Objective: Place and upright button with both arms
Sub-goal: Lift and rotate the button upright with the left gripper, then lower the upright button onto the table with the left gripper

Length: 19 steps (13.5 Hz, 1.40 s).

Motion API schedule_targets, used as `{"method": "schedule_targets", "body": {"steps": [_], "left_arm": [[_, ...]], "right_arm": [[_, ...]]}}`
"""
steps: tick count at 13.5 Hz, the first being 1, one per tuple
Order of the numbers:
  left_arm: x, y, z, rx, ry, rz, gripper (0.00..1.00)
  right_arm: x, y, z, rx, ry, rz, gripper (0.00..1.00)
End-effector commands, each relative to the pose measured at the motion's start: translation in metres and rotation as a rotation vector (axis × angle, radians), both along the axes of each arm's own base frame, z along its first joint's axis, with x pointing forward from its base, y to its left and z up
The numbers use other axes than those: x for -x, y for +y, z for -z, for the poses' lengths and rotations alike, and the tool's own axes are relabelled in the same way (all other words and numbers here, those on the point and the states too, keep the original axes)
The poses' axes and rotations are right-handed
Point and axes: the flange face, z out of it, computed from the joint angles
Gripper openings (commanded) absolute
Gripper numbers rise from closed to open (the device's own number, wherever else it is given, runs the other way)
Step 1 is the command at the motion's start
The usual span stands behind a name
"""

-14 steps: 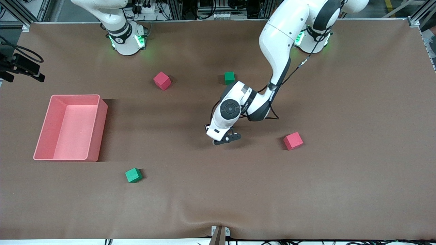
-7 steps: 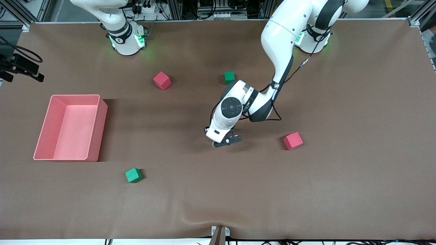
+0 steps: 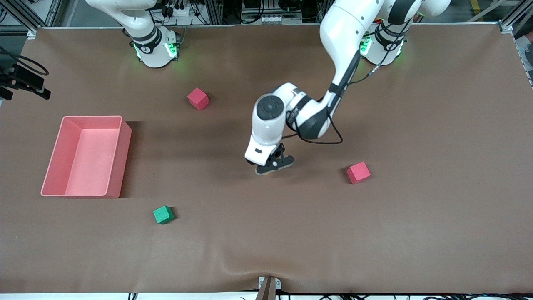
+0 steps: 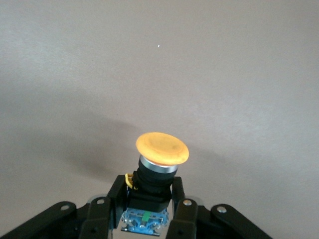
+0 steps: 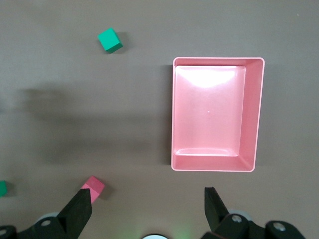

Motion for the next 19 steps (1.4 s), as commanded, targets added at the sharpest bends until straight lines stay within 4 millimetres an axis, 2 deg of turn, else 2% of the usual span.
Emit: {"method": "schedule_targets", "body": {"steps": [1, 3, 5, 7, 9, 12, 16, 17, 18, 19], "left_arm": [[0.028, -0.021, -0.011, -0.065, -0.109, -0.098, 0.07], [0.048, -0.038, -0.005, -0.105, -0.188, -0.112, 0.07], [0.059, -0.043, -0.002, -0.156, -0.268, -0.143, 0.07], [0.079, -0.051, 0.004, -0.235, -0.333, -0.165, 0.10], [0.095, -0.055, 0.010, -0.309, -0.394, -0.196, 0.10], [0.109, -0.052, 0.025, -0.412, -0.485, -0.269, 0.12], [0.138, -0.069, 0.036, -0.401, -0.633, -0.327, 0.13], [0.148, -0.075, 0.043, -0.389, -0.673, -0.333, 0.13], [0.160, -0.081, 0.058, -0.379, -0.713, -0.338, 0.13], [0.161, -0.081, 0.068, -0.367, -0.741, -0.362, 0.13]], "right_arm": [[0.009, -0.001, -0.003, 0.004, 0.029, -0.058, 1.00], [0.012, -0.001, -0.002, 0.001, 0.050, -0.048, 1.00], [0.013, -0.003, -0.001, 0.001, 0.061, -0.040, 1.00], [0.013, 0.001, -0.001, 0.001, 0.061, -0.018, 1.00], [0.012, 0.008, -0.002, 0.001, 0.063, 0.072, 1.00], [0.013, 0.011, -0.002, 0.001, 0.064, 0.083, 1.00], [0.013, 0.010, -0.002, 0.000, 0.065, 0.083, 1.00], [0.013, 0.010, -0.002, 0.002, 0.065, 0.083, 1.00], [0.013, 0.010, -0.002, 0.002, 0.067, 0.083, 1.00], [0.013, 0.011, -0.002, 0.002, 0.067, 0.081, 1.00]]}}
